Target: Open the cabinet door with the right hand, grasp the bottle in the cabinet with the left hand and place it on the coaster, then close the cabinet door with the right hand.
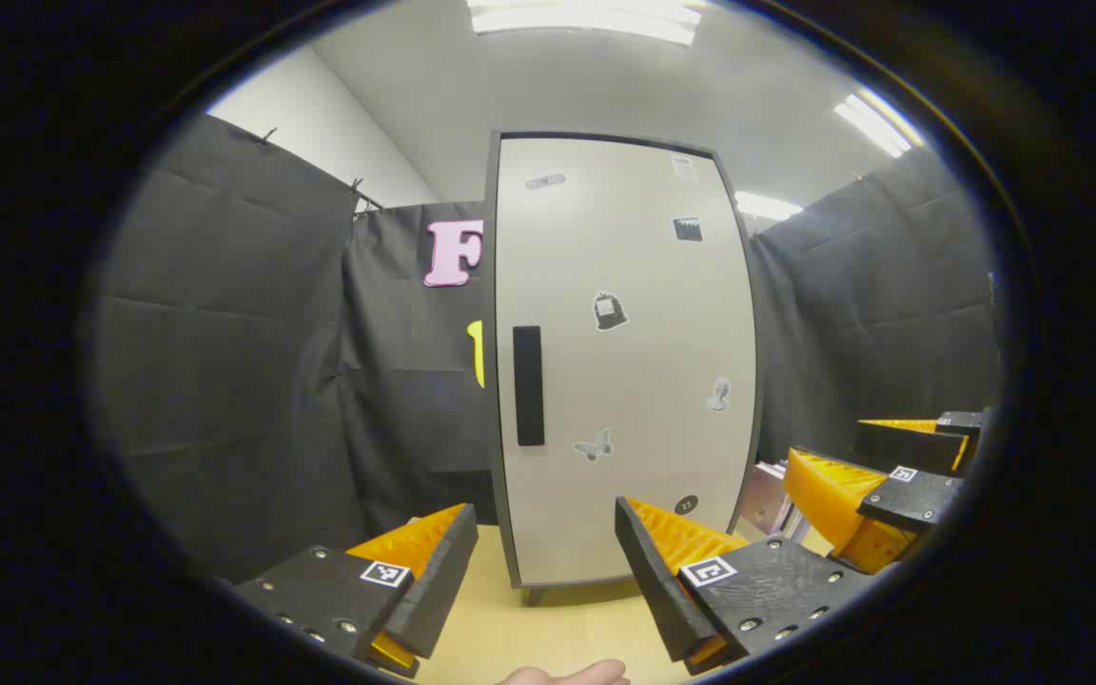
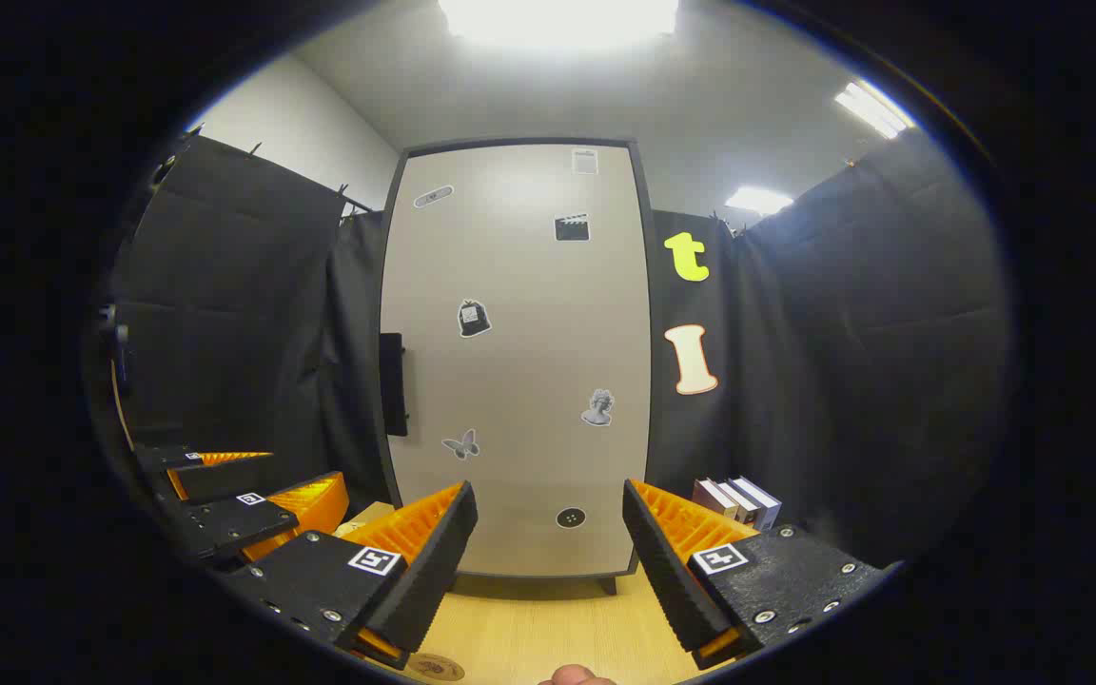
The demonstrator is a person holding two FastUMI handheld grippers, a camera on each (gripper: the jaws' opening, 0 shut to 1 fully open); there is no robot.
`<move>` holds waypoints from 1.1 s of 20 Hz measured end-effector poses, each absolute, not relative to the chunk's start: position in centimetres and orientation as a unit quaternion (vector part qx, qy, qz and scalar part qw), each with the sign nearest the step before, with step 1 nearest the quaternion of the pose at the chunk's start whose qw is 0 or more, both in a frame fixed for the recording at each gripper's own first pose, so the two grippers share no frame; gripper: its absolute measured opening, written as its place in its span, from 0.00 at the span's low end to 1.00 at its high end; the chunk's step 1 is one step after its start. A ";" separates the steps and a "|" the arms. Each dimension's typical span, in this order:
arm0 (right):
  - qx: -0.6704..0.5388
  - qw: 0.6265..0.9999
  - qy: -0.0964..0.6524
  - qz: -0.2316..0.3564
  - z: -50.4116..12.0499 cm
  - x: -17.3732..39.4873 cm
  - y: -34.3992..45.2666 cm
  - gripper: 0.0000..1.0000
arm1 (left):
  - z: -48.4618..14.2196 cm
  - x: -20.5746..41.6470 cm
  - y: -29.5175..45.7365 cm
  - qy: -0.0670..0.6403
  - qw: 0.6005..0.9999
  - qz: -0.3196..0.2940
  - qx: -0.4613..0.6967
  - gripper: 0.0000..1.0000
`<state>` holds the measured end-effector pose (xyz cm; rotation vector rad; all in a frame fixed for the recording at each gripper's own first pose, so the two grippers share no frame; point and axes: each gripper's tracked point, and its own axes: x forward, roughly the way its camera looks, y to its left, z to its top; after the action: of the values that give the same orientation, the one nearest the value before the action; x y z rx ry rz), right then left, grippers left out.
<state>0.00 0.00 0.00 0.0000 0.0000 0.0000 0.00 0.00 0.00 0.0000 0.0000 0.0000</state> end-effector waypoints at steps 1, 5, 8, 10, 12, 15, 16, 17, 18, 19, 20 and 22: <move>0.002 1.000 -0.001 0.000 0.0 0.0 0.0 0.95 | 0.2 0.0 -0.1 -0.001 1.000 -0.001 -0.001 0.87; 0.012 1.000 0.006 0.000 -0.3 0.3 -0.2 0.95 | 0.9 -0.2 -0.2 -0.011 1.000 -0.004 0.001 0.87; 0.012 1.000 0.006 -0.004 0.0 0.4 -0.5 0.95 | 0.9 -0.1 -0.4 -0.012 1.000 -0.006 -0.001 0.87; 0.008 1.000 0.002 -0.003 0.1 0.5 -0.4 0.96 | 0.9 0.0 -0.3 -0.012 1.000 -0.005 -0.002 0.87; 0.002 1.000 0.005 -0.006 -0.2 0.6 -0.6 0.95 | 0.8 0.2 -0.3 -0.011 1.000 -0.006 -0.002 0.87; 0.007 1.000 0.009 -0.005 -0.5 0.9 -0.7 0.95 | 0.7 0.2 -0.3 -0.009 1.000 -0.006 -0.005 0.86; 0.007 1.000 0.009 -0.005 -0.4 0.9 -0.7 0.95 | 0.7 0.2 -0.4 -0.009 1.000 -0.006 -0.006 0.87; 0.006 1.000 0.008 -0.006 -0.4 1.0 -0.9 0.95 | 0.7 0.2 -0.4 -0.009 1.000 -0.007 -0.007 0.87; 0.005 1.000 0.008 -0.006 -0.4 1.0 -0.9 0.95 | 0.8 0.2 -0.5 -0.010 1.000 -0.008 -0.007 0.87; 0.004 1.000 0.008 -0.005 -0.4 1.1 -0.9 0.95 | 0.9 0.2 -0.5 -0.012 1.000 -0.011 -0.005 0.87; 0.003 1.000 0.007 -0.005 -0.4 1.2 -0.9 0.95 | 0.9 0.0 -0.6 -0.013 1.000 -0.012 -0.002 0.87; 0.002 1.000 0.006 -0.004 -0.3 1.7 -1.1 0.95 | 1.2 -0.3 -0.5 -0.018 1.000 -0.012 0.003 0.87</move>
<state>1.69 -1.11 -0.35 0.0035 0.0130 -0.0080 -0.26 -0.50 1.17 0.0064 -0.0353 -0.0236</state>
